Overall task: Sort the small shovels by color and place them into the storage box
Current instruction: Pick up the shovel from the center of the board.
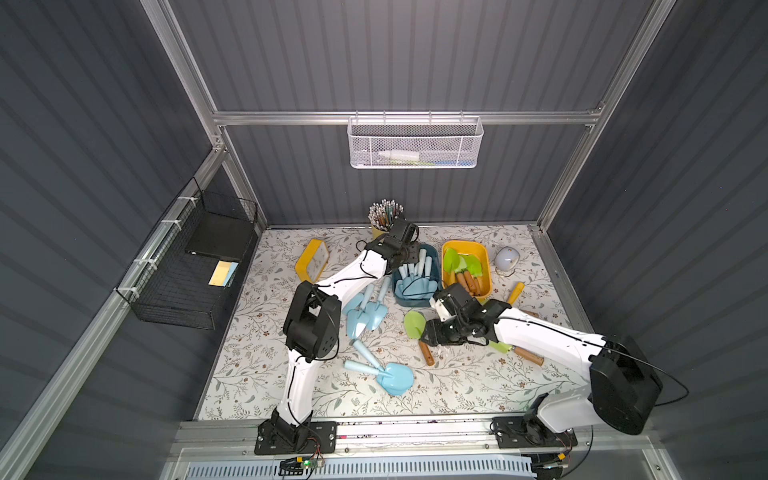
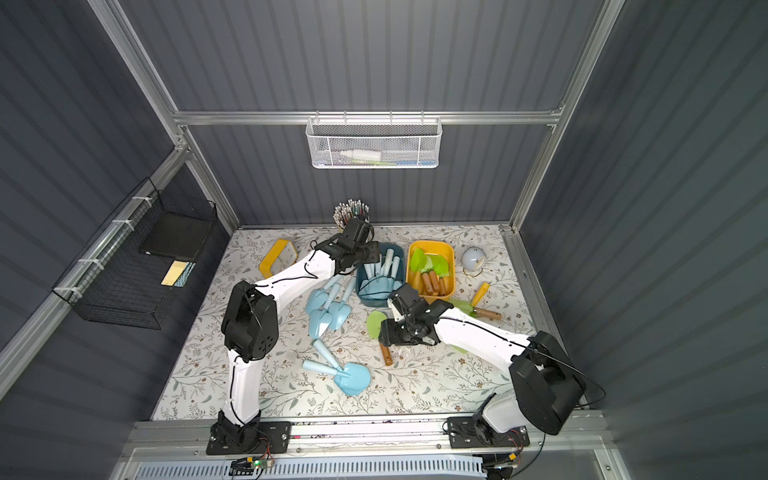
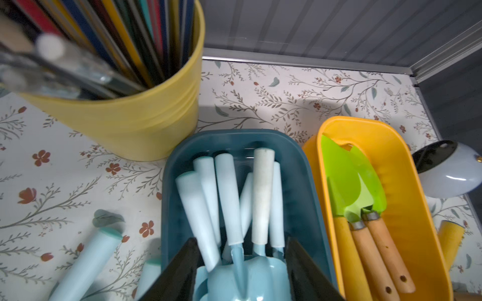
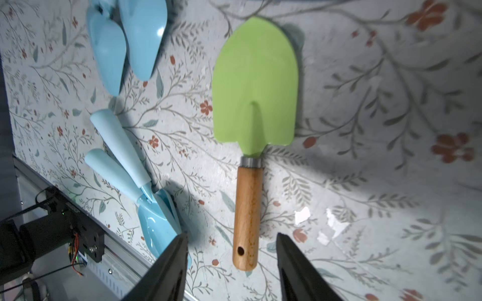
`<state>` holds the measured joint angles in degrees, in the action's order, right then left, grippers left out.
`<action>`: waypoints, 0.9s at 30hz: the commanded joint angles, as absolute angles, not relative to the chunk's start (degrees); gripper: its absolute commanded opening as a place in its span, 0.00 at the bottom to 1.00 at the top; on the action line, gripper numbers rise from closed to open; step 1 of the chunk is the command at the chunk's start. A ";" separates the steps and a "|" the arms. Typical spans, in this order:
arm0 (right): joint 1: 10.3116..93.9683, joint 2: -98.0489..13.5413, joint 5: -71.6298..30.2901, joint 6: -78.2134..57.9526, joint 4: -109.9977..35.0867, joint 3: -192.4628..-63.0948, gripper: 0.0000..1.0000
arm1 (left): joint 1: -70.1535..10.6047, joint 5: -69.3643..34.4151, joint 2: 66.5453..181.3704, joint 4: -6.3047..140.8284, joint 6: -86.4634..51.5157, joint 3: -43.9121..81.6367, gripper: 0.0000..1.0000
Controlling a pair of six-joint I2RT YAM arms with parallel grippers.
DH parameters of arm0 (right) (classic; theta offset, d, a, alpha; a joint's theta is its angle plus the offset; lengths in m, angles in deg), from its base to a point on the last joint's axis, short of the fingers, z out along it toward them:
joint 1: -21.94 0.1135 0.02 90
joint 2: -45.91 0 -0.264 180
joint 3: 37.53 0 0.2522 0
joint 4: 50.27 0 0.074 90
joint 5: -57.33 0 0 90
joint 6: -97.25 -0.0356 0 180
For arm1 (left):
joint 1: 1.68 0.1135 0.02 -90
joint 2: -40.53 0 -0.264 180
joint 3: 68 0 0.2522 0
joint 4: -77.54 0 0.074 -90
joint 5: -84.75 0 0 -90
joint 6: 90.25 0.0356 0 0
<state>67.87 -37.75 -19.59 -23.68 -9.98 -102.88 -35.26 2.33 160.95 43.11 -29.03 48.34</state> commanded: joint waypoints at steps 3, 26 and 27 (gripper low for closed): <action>72.26 -43.50 -24.17 -27.80 -11.26 -102.35 0.58 | -34.55 1.88 154.75 44.68 -28.87 44.21 0.57; 74.25 -33.76 -38.91 -40.86 7.88 -100.24 0.04 | -33.85 -3.14 153.65 47.60 -27.06 41.85 0.56; 73.86 -32.57 -40.01 -40.84 9.28 -101.16 0.04 | -33.78 -3.23 153.85 47.82 -27.06 41.80 0.56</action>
